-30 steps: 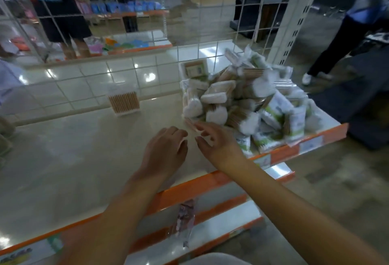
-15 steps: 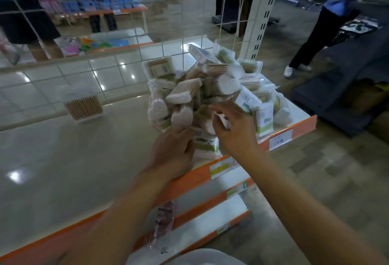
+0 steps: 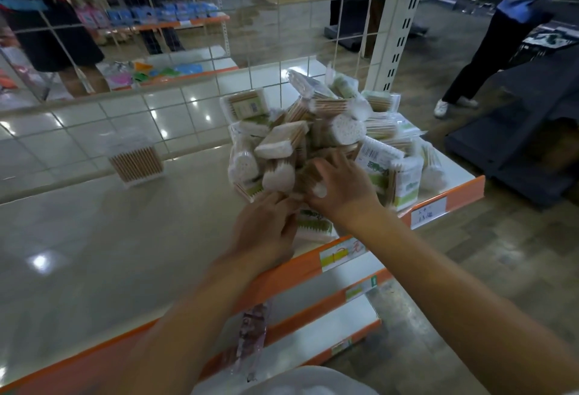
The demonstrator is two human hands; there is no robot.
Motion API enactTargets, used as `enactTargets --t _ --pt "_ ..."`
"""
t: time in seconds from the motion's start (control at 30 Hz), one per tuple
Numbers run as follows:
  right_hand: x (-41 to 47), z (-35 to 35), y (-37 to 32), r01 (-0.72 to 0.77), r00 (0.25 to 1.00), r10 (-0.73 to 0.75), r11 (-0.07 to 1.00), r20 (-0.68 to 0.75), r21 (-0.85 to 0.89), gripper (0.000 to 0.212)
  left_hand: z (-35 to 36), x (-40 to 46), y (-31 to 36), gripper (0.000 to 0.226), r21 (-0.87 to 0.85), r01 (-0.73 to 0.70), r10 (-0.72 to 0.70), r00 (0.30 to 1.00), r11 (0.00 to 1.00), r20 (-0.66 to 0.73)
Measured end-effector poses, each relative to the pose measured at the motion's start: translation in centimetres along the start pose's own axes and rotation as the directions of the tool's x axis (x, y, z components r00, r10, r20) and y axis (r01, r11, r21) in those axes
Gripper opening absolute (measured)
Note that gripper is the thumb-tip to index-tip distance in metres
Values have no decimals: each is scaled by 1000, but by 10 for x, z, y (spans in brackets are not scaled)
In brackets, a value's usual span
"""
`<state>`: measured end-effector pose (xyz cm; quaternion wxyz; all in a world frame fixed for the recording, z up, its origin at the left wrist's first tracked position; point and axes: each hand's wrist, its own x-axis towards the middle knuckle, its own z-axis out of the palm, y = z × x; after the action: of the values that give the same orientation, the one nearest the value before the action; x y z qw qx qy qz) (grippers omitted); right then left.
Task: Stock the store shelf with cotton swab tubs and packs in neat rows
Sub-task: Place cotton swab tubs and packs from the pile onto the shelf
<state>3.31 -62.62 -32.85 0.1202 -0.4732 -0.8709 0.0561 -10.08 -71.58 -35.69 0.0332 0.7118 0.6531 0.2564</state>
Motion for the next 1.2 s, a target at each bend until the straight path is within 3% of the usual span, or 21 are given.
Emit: enactTargets --t 0.13,0.23,0.3,0.4,0.53,0.63,0.77,0.83,0.97,1.2 --pt "-1 2 1 39 996 -28 990 -89 134 56 -4 -1 -7 39 -32 -14 13 1000 999 -24" --pt "-5 -1 5 64 988 -22 959 -154 276 58 -8 5 -8 33 -85 -55 46 993 995 -107" --pt "-10 -7 7 72 980 10 913 -198 403 61 -12 9 -5 24 -171 -52 21 984 984 -180" --pt "-19 -18 7 158 953 29 801 -302 577 66 -19 16 2 30 -327 -5 -73 971 945 -228" --pt "-30 -39 2 173 968 71 509 -241 843 70 -25 27 11 28 -533 21 -133 976 846 -174" --pt "-28 -45 2 119 988 77 166 -133 979 84 -30 30 15 29 -764 32 -137 988 644 -74" --pt "-23 -42 -1 24 997 78 -307 0 951 96 -37 26 19 35 -930 81 -114 993 359 42" --pt "-20 -36 -5 14 998 66 -430 16 902 101 -38 23 21 34 -954 127 -138 986 271 92" --pt "-16 -25 -14 13 999 43 -474 8 881 77 -40 17 16 36 -976 175 -163 975 131 153" --pt "-18 -18 -30 -11 996 81 -222 29 975 69 -44 5 1 36 -984 178 -224 959 13 171"
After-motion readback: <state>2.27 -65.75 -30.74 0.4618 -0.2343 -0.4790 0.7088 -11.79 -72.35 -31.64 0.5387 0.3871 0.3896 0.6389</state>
